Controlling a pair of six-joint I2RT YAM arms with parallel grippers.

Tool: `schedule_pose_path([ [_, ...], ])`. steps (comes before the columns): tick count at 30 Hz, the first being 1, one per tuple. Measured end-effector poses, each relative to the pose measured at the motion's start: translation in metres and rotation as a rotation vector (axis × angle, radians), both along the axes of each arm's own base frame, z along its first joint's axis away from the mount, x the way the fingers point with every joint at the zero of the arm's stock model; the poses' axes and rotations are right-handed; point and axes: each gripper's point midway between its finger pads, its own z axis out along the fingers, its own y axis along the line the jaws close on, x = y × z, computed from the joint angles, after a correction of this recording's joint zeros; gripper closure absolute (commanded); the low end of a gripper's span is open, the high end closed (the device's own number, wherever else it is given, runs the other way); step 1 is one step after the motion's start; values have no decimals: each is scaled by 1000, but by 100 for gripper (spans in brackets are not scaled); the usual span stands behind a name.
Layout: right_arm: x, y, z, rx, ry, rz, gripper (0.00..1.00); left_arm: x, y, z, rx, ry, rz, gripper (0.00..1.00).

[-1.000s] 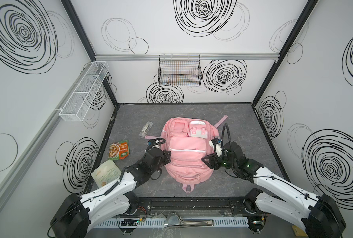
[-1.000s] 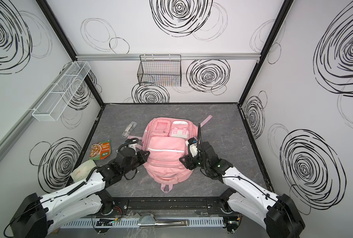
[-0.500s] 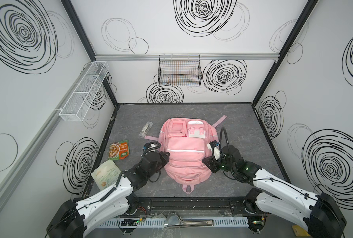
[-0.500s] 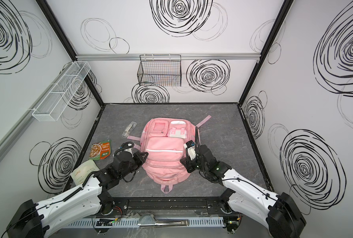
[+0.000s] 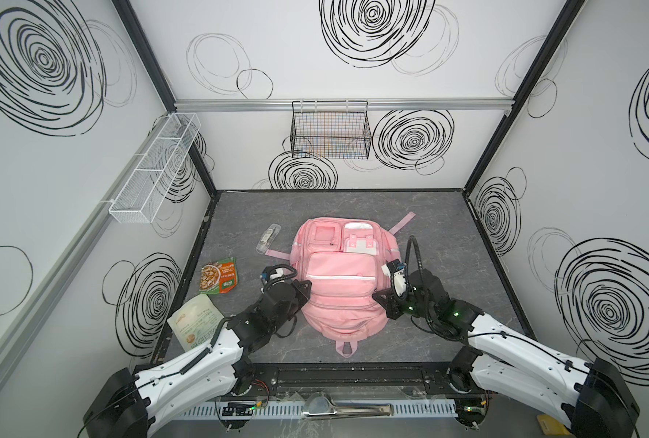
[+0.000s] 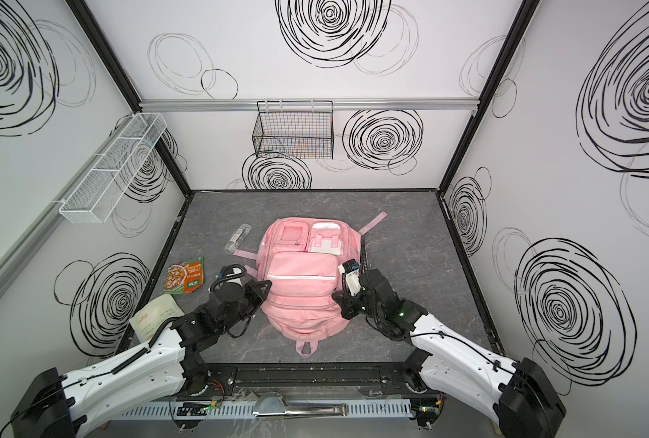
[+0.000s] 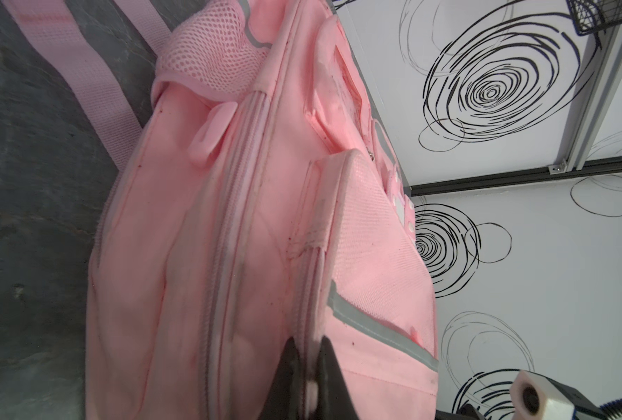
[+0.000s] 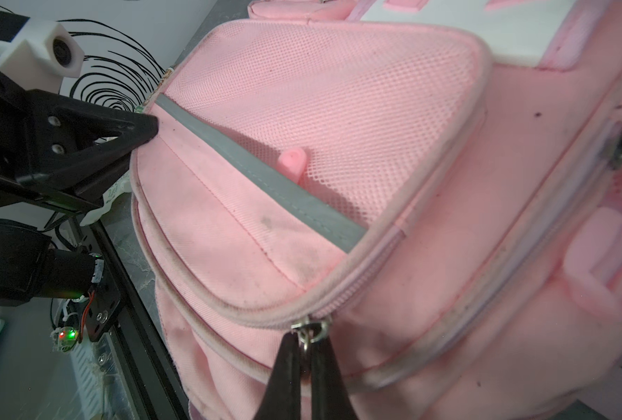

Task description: Pack the student bag

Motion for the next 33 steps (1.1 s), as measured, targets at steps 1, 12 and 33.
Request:
schedule_pose_path([
  [1,-2,2,0,1,2,2,100,-1,0,0,2,-2,7,100],
  [12,-16,24,5,11,45,20,100,-5,7,-9,29,-7,122,100],
  [33,-31,30,32,103,74,101,100,-5,12,-3,-91,11,213,100],
])
